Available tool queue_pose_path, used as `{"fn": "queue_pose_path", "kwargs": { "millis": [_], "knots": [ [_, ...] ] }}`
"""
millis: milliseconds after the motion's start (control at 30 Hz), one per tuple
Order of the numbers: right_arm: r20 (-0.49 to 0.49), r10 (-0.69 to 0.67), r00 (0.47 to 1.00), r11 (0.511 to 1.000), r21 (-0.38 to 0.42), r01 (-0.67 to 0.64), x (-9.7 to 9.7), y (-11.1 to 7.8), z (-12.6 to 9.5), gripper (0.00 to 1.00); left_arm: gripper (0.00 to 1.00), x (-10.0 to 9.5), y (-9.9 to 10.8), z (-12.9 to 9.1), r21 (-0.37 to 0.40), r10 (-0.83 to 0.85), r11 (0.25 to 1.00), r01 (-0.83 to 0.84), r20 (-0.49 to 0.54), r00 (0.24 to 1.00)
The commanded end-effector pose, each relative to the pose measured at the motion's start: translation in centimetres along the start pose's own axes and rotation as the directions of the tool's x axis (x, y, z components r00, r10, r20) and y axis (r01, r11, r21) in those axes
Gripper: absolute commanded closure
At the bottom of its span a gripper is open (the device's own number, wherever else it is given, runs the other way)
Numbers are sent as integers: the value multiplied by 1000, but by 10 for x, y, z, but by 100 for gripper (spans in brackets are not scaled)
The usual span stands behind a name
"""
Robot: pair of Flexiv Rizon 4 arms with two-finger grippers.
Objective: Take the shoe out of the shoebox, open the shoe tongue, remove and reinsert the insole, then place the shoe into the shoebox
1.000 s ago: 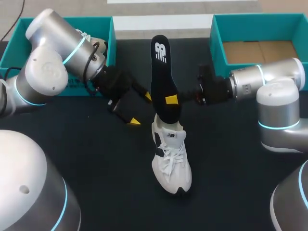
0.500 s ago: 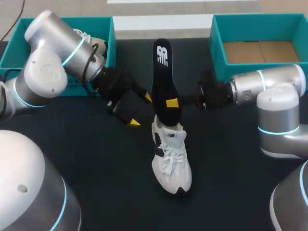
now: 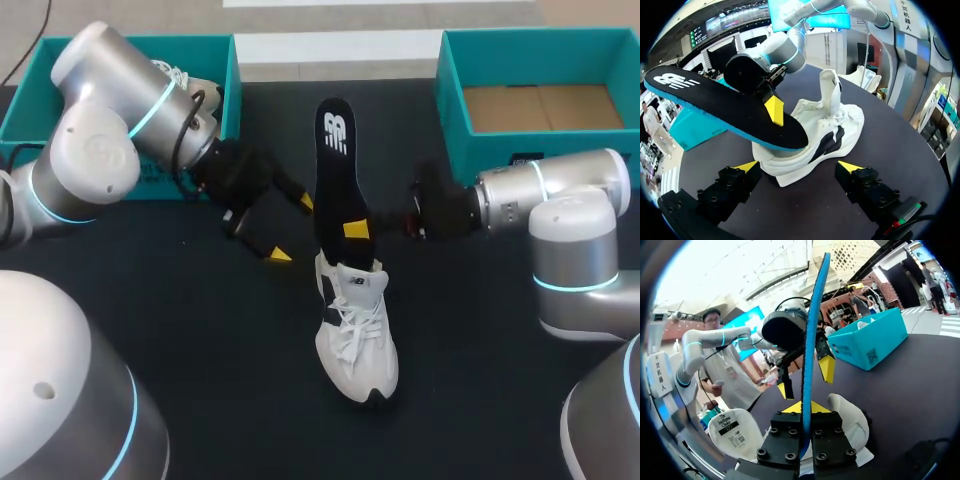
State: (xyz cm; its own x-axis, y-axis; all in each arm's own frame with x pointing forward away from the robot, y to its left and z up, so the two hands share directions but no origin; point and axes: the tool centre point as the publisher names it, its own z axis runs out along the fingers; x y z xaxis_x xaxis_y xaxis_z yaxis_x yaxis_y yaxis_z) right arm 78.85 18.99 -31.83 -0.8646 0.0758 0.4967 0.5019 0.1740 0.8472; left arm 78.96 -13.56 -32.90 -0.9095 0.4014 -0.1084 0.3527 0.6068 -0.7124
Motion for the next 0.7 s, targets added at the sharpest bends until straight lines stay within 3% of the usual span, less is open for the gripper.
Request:
{"fn": "queue_pose_path", "kwargs": {
  "millis": [33,700],
  "knots": [
    [1,1,1000,1000,4,-1,0,-4,1,100,0,1,0,0,-2,0,1000,0,1,1000],
    [9,53,999,999,-11,-53,4,-32,-3,100,0,1,0,0,-2,0,1000,0,1,1000]
  ]
}}
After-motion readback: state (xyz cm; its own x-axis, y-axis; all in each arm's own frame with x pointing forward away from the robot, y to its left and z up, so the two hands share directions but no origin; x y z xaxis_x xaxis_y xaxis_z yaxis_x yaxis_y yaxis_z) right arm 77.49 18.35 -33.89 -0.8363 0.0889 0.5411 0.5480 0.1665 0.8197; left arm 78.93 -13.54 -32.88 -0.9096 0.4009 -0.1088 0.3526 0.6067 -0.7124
